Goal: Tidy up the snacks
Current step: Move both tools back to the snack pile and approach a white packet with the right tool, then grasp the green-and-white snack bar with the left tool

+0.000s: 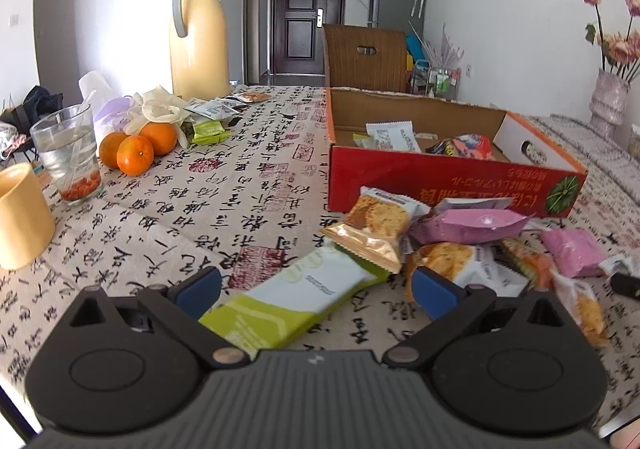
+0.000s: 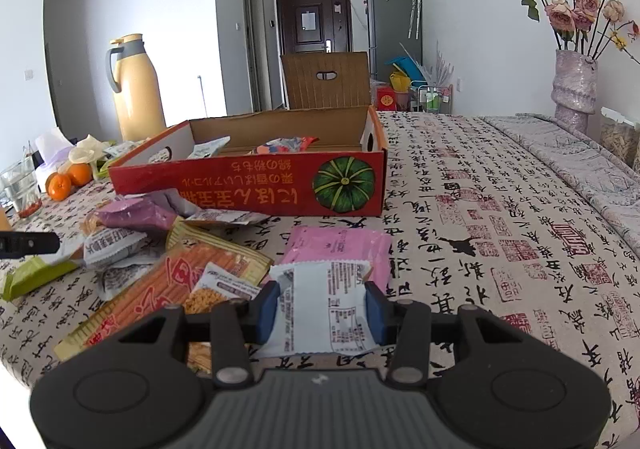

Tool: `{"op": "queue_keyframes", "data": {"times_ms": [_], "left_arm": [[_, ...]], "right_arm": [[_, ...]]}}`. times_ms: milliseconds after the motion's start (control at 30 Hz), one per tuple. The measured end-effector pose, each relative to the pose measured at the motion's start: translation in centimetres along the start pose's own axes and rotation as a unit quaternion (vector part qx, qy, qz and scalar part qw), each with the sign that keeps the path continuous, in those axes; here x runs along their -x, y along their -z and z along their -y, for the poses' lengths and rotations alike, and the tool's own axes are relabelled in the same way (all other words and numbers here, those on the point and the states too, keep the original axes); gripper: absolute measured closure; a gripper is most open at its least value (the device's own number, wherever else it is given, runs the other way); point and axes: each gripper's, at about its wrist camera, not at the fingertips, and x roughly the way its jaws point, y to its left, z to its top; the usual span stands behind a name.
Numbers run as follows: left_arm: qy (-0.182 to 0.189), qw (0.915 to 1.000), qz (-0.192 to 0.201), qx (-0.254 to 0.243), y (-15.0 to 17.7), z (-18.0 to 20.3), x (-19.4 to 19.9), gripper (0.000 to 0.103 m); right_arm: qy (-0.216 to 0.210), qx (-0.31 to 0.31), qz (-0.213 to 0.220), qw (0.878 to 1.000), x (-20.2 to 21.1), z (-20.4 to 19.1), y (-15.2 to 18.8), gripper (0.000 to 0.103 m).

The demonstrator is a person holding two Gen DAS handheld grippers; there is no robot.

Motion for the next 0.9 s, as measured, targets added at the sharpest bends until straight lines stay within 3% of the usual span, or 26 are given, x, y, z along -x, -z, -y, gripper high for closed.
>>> {"op": "queue_keyframes", "data": {"times_ms": [167,400,567,733,900], "left_arm": [[0.002,0.9991,-0.022,-0.037,-0.2,-0.7,-2.3,0.0],[0.033,0.9968,-0.051,-0.052,0.2,-1.4,-4.8,0.0],[0.04,0.9971,-0.053,-0.037,0.5,-1.8,-5.6,0.012],[0.057,0.996,-0.044,-0.052,0.8,-1.2,-4.3,0.058],[0.058,0.9963,-0.039,-0.05,1.7,-0.2,-3.0,0.065]], "right_arm": [[0.004,-0.002,0.0,1.0,0.0,-0.1,0.0,0.059],[0.007,-0.006,-0.004,1.0,-0.1,-0.1,0.1,0.059],[0.01,-0.011,-0.002,1.0,-0.1,-0.2,0.0,0.059],[0.014,-0.016,-0.003,1.0,-0.3,0.1,-0.1,0.059],[0.01,-0.016,-0.006,1.0,-0.5,-0.1,0.0,0.058]]}}
